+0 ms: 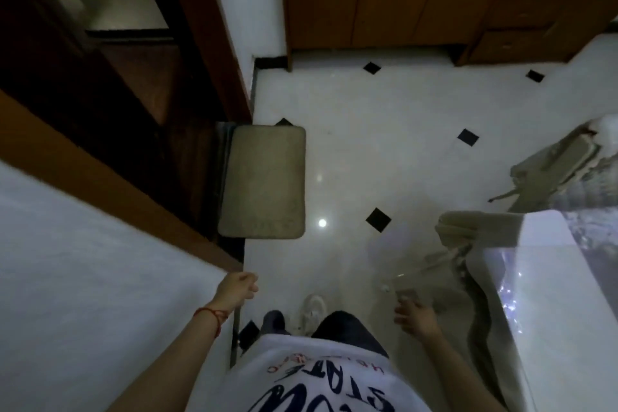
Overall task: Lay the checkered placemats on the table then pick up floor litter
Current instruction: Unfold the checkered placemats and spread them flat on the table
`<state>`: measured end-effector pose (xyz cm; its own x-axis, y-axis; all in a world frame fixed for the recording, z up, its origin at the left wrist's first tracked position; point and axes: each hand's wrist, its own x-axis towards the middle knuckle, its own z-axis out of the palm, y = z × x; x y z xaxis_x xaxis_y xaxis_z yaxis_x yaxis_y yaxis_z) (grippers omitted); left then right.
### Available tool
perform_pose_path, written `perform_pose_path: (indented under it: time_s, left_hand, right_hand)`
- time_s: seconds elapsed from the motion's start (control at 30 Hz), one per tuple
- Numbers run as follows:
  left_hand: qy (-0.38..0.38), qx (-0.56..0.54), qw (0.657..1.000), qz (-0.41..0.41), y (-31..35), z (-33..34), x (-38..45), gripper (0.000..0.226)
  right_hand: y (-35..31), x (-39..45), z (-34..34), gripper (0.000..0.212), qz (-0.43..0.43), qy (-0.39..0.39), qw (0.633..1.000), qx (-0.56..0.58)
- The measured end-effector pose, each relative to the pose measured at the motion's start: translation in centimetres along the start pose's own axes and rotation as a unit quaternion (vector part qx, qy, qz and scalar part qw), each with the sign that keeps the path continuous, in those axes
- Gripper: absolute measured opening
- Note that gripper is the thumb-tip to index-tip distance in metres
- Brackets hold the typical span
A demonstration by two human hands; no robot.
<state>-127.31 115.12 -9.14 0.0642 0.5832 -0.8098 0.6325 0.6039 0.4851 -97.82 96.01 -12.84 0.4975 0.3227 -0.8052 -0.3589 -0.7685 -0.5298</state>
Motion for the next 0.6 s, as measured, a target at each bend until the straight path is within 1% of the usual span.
perform_pose_path:
  time_s: [0.07, 0.13, 0.23, 0.27, 0.33, 0.43, 0.47, 0.53, 0.6]
  left_hand:
    - [-0.004, 0.018, 1.0, -0.002, 2.7, 0.1, 1.8, 0.029]
    - [-0.013, 0.025, 1.0, -0.008, 5.2, 0.0, 3.7, 0.026]
    - [-0.031, 0.048, 0.998, -0.023, 9.1, 0.0, 7.2, 0.031]
    - [-0.045, 0.063, 0.997, -0.022, 10.9, 0.1, 8.3, 0.03]
    - [-0.063, 0.104, 0.993, 0.0, 14.9, 0.8, 10.2, 0.022]
    - [-0.098, 0.138, 0.985, 0.034, 21.7, 2.3, 14.0, 0.023]
    - [-0.11, 0.163, 0.979, 0.047, 24.2, 3.0, 14.8, 0.02]
    - [-0.141, 0.232, 0.959, 0.08, 29.5, 4.7, 16.2, 0.02]
    - [-0.178, 0.298, 0.929, 0.124, 34.6, 7.0, 17.0, 0.03]
  right_hand:
    - [-4.1, 1.7, -0.2, 0.022, -0.029, 0.012, 0.999, 0.016]
    - [-8.0, 2.7, -0.4, 0.016, -0.051, 0.022, 0.998, 0.029]
    - [-12.0, 4.1, -0.7, 0.017, -0.082, 0.037, 0.995, 0.051]
    - [-13.0, 4.7, -0.9, 0.018, -0.08, 0.047, 0.993, 0.069]
    - [-14.5, 5.8, -1.2, 0.02, -0.072, 0.077, 0.989, 0.106]
    - [-15.5, 7.4, -1.4, 0.024, -0.049, 0.123, 0.98, 0.151]
    - [-15.8, 7.5, -1.3, 0.025, -0.038, 0.143, 0.973, 0.176]
    - [-15.8, 8.0, -1.2, 0.027, -0.012, 0.186, 0.957, 0.222]
    - [-15.7, 7.8, -0.8, 0.028, 0.023, 0.215, 0.941, 0.261]
